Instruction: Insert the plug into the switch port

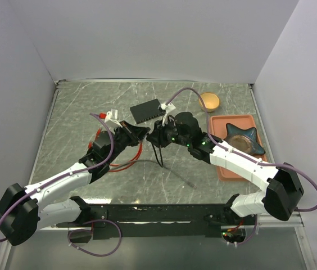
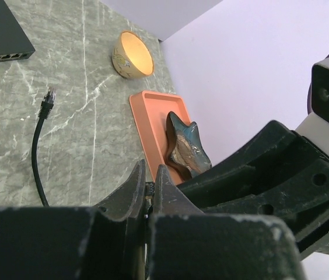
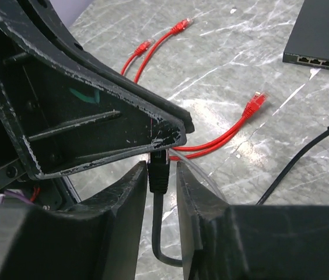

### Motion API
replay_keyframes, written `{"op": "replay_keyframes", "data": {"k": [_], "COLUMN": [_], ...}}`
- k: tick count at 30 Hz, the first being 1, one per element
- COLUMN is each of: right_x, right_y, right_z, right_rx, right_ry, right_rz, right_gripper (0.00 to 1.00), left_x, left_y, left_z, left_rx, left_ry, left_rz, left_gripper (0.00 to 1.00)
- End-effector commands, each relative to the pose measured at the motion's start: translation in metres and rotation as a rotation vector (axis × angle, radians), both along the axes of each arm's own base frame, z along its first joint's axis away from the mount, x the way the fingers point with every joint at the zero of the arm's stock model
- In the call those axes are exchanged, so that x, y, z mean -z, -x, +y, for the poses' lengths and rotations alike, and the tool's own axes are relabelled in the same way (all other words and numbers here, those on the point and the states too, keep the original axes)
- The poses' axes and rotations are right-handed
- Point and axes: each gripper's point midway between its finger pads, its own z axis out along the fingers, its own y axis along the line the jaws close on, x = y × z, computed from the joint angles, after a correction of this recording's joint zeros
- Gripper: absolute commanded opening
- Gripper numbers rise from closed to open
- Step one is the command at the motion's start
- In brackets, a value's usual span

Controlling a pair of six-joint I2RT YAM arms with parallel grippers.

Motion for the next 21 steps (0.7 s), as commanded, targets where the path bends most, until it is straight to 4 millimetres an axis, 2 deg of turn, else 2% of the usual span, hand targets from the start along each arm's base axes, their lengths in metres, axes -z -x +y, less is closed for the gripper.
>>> {"op": "replay_keyframes", "data": {"k": [1, 3, 4, 6, 10, 11, 12, 14, 15, 16, 17, 18, 19, 20, 21], "right_x": [-0.029, -0.027, -0.028, -0.027, -0.025, -0.024, -0.023, -0.017, -0.01, -0.007, -0.009, 0.001, 0.003, 0.004, 0.002], "right_y": [-0.007, -0.007, -0.006, -0.006, -0.009, -0.011, -0.012, -0.017, -0.016, -0.017, -0.02, -0.017, -0.016, -0.017, -0.013], "right_z": [0.003, 0.001, 0.001, 0.001, -0.004, -0.006, -0.009, -0.02, -0.028, -0.035, -0.046, -0.055, -0.061, -0.07, -0.078], "right_rx": [0.029, 0.039, 0.042, 0.044, 0.073, 0.083, 0.097, 0.153, 0.175, 0.202, 0.244, 0.261, 0.277, 0.3, 0.314], "right_ry": [-0.038, -0.036, -0.039, -0.035, -0.021, -0.013, -0.002, 0.034, 0.065, 0.083, 0.094, 0.125, 0.133, 0.142, 0.142], "right_rz": [-0.071, -0.069, -0.073, -0.076, -0.084, -0.087, -0.09, -0.089, -0.08, -0.085, -0.099, -0.083, -0.081, -0.08, -0.088], "right_gripper": [0.25, 0.12, 0.1, 0.0, 0.0, 0.0, 0.0, 0.0, 0.0, 0.0, 0.0, 0.0, 0.0, 0.0, 0.0], "left_x": [-0.026, -0.026, -0.025, -0.025, -0.023, -0.022, -0.018, -0.016, -0.023, -0.012, -0.01, -0.019, -0.007, -0.005, -0.016], "left_y": [-0.001, -0.001, -0.002, -0.002, -0.002, -0.004, -0.006, -0.013, -0.024, -0.027, -0.035, -0.052, -0.057, -0.065, -0.087], "left_z": [0.001, 0.001, 0.001, 0.002, 0.002, 0.004, 0.004, 0.007, 0.008, 0.01, 0.011, 0.012, 0.015, 0.015, 0.009], "left_rx": [-0.015, -0.015, -0.016, -0.019, -0.026, -0.039, -0.047, -0.08, -0.115, -0.124, -0.145, -0.188, -0.196, -0.2, -0.21], "left_ry": [0.045, 0.046, 0.044, 0.046, 0.04, 0.035, 0.019, -0.014, -0.057, -0.138, -0.194, -0.264, -0.347, -0.392, -0.437], "left_rz": [-0.039, -0.038, -0.036, -0.035, -0.028, -0.023, -0.012, -0.004, -0.026, 0.008, 0.012, -0.002, 0.038, 0.052, 0.031], "left_gripper": [0.01, 0.01, 0.01, 0.01, 0.02, 0.09, 0.39, 0.65, 0.83, 0.87, 0.91, 0.97, 0.98, 0.99, 0.99]}}
